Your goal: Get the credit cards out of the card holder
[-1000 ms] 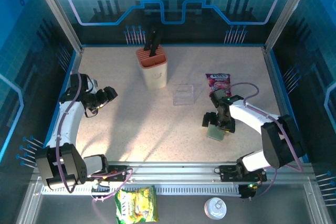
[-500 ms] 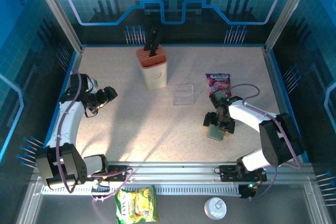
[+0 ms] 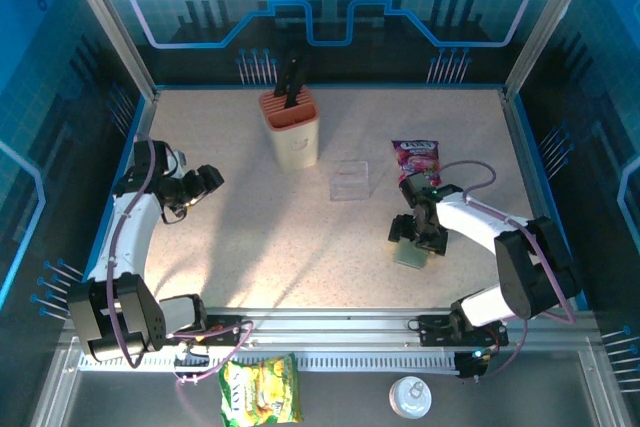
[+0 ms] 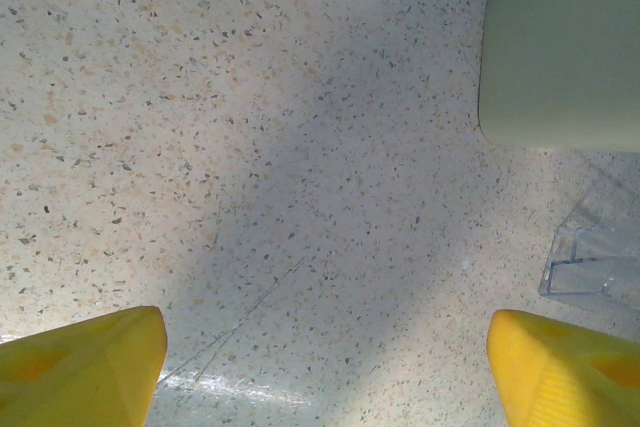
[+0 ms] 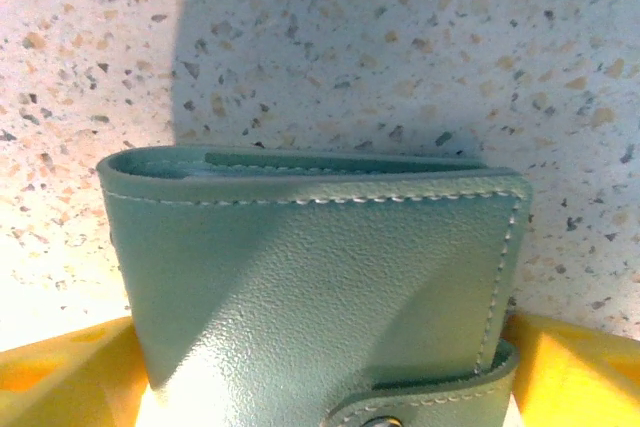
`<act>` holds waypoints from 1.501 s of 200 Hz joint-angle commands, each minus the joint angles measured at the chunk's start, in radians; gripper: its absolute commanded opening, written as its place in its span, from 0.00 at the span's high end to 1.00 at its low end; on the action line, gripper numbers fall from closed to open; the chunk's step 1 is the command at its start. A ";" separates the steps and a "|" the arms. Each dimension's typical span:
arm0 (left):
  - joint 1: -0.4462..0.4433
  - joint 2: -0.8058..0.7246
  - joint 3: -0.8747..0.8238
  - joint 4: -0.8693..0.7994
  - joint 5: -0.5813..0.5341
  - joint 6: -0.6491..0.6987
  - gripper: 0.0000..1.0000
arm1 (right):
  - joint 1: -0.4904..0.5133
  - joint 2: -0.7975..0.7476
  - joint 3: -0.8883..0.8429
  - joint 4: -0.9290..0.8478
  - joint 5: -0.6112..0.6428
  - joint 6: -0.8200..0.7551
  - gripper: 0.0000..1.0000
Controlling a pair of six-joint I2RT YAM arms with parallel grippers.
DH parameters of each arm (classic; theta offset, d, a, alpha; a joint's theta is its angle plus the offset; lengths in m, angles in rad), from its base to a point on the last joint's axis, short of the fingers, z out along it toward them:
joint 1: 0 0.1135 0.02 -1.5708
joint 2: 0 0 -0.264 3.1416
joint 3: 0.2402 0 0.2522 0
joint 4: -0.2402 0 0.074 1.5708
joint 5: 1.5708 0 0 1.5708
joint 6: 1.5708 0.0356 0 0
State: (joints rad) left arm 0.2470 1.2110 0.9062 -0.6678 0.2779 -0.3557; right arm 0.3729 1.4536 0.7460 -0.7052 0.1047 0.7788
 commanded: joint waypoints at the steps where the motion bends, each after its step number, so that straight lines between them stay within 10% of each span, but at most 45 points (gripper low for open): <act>1: 0.012 0.001 -0.005 -0.001 -0.006 0.027 0.16 | 0.019 0.017 -0.001 -0.005 -0.004 0.016 0.12; 110: -0.015 -0.007 -0.012 -0.016 0.065 -0.011 0.15 | 0.226 0.079 0.162 -0.061 0.031 0.074 0.23; 212: -0.564 -0.023 -0.177 0.319 -0.026 -0.391 0.16 | 0.482 0.397 0.477 -0.073 0.021 0.102 0.23; 300: -0.719 0.045 -0.242 0.516 -0.051 -0.511 0.27 | 0.465 0.235 0.454 -0.114 -0.005 0.016 0.16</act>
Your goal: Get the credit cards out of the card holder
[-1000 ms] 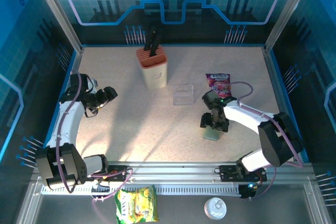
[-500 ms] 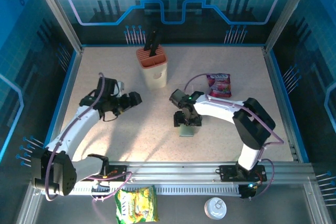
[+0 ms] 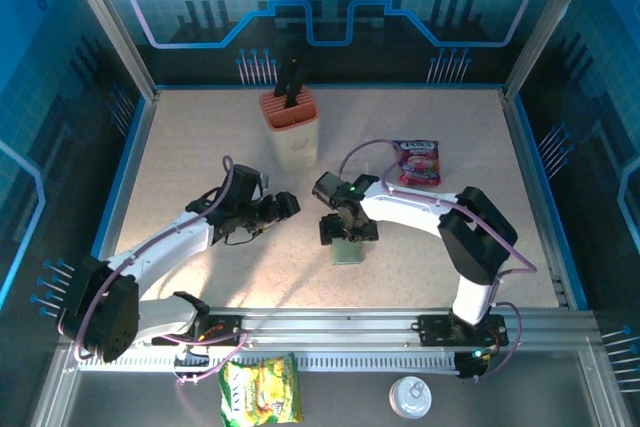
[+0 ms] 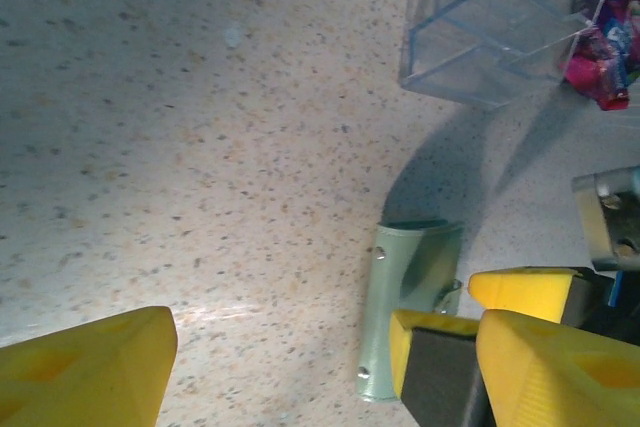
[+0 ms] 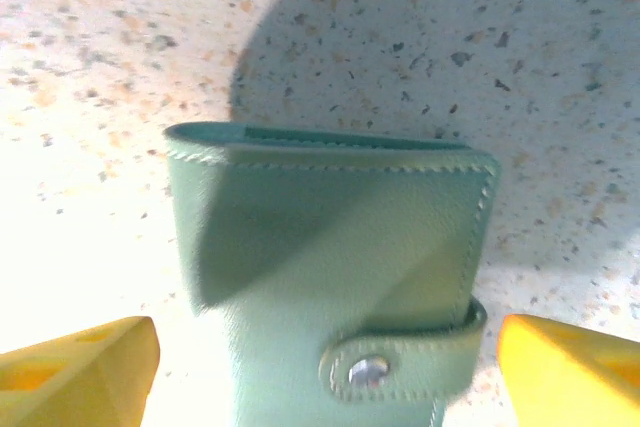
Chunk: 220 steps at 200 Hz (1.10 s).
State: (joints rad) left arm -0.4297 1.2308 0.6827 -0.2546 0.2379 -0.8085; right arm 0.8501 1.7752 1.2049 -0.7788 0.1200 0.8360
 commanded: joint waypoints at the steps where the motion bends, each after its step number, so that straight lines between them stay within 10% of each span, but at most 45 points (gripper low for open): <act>1: -0.043 0.027 -0.019 0.106 -0.010 -0.060 0.28 | -0.013 -0.090 -0.008 -0.040 -0.021 -0.043 0.16; 87: -0.238 0.260 0.015 0.316 0.015 -0.235 0.99 | -0.084 -0.144 -0.113 0.001 -0.128 -0.120 0.50; 220: -0.305 0.379 -0.002 0.455 0.054 -0.344 1.00 | -0.070 -0.017 -0.069 0.050 -0.166 -0.113 0.58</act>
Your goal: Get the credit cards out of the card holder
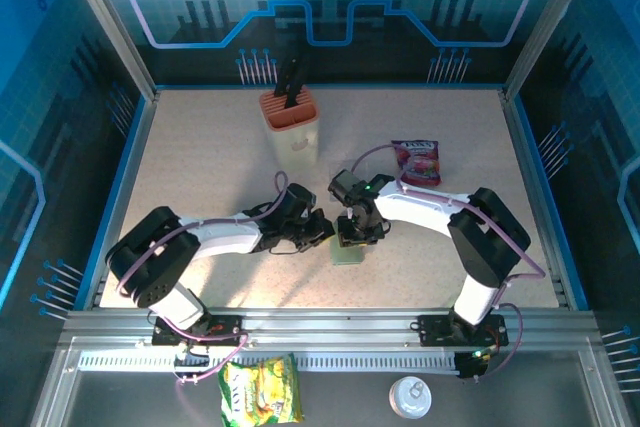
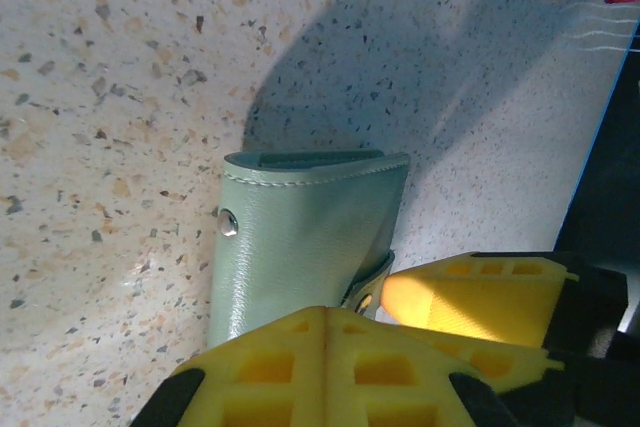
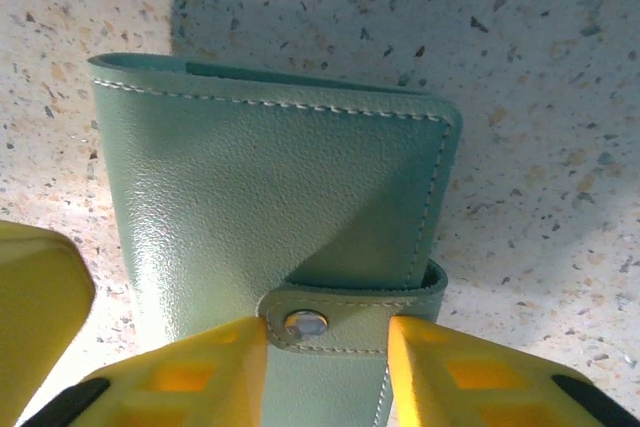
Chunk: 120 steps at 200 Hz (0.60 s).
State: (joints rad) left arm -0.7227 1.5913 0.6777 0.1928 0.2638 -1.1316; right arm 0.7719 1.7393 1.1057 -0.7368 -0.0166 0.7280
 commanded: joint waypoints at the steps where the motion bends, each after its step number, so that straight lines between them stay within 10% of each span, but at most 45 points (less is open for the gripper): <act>1: -0.012 0.019 0.004 0.006 0.028 -0.020 1.00 | 0.009 0.020 0.031 0.008 -0.029 -0.005 0.58; 120: -0.020 0.087 0.043 -0.117 0.011 -0.034 1.00 | 0.011 0.049 0.001 0.027 -0.008 0.017 0.66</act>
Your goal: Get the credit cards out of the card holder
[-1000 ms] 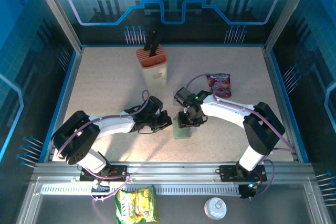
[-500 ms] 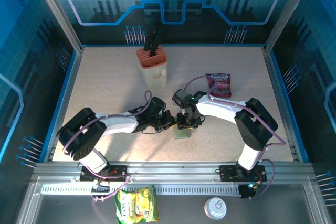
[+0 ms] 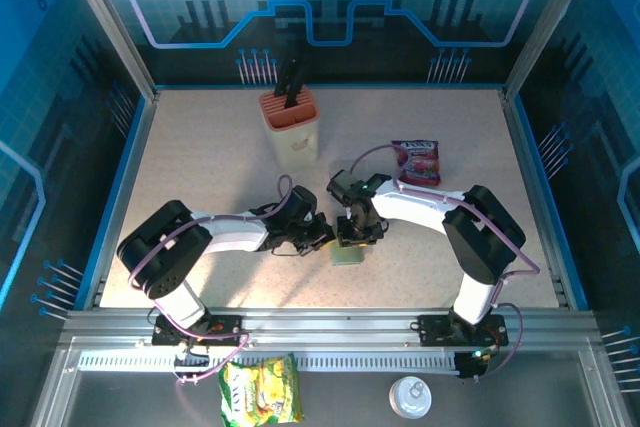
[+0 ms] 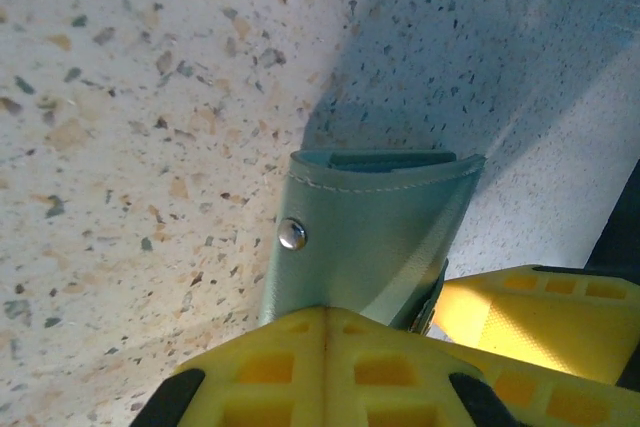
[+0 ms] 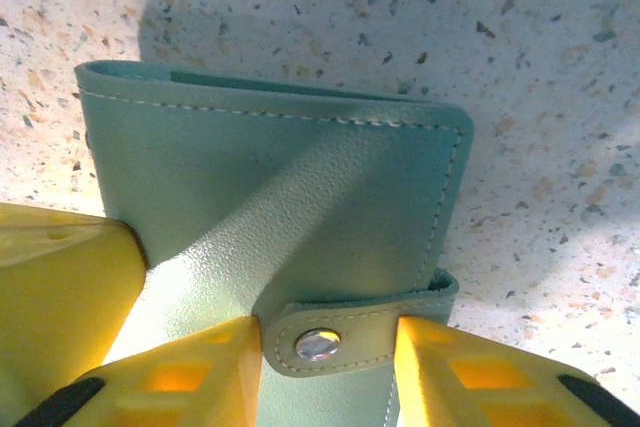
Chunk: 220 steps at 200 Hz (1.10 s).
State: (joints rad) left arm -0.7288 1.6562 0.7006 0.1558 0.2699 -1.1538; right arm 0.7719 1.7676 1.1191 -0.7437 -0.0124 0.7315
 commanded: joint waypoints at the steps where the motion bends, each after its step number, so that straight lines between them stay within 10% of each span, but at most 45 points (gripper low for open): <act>1: -0.014 0.022 0.020 -0.081 0.004 -0.012 1.00 | 0.012 0.019 -0.013 0.034 -0.011 0.014 0.66; 151: -0.007 0.039 -0.018 -0.138 -0.055 -0.033 1.00 | -0.050 -0.082 -0.083 0.039 0.000 -0.001 1.00; 220: 0.011 0.040 -0.030 -0.162 -0.059 -0.033 1.00 | -0.090 -0.112 -0.129 0.058 -0.016 -0.009 1.00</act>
State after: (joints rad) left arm -0.7296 1.6665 0.7109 0.1368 0.2588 -1.1797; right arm 0.7197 1.6741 1.0260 -0.6468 -0.0647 0.7319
